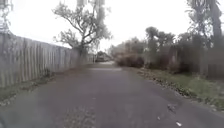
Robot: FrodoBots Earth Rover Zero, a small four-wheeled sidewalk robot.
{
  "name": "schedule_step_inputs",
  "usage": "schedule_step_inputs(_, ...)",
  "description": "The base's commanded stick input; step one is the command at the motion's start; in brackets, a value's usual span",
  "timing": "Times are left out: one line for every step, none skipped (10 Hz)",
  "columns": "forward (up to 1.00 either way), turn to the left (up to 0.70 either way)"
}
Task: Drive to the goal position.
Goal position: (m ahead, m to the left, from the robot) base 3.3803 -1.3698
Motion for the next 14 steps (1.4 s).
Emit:
schedule_step_inputs(0.70,0.00)
schedule_step_inputs(0.70,0.00)
schedule_step_inputs(0.70,0.00)
schedule_step_inputs(0.70,0.00)
schedule_step_inputs(0.70,0.00)
schedule_step_inputs(0.70,0.00)
schedule_step_inputs(0.70,0.00)
schedule_step_inputs(0.70,0.00)
schedule_step_inputs(0.70,0.00)
schedule_step_inputs(0.70,0.00)
schedule_step_inputs(0.70,0.00)
schedule_step_inputs(0.70,0.00)
schedule_step_inputs(0.70,0.00)
schedule_step_inputs(0.70,0.00)
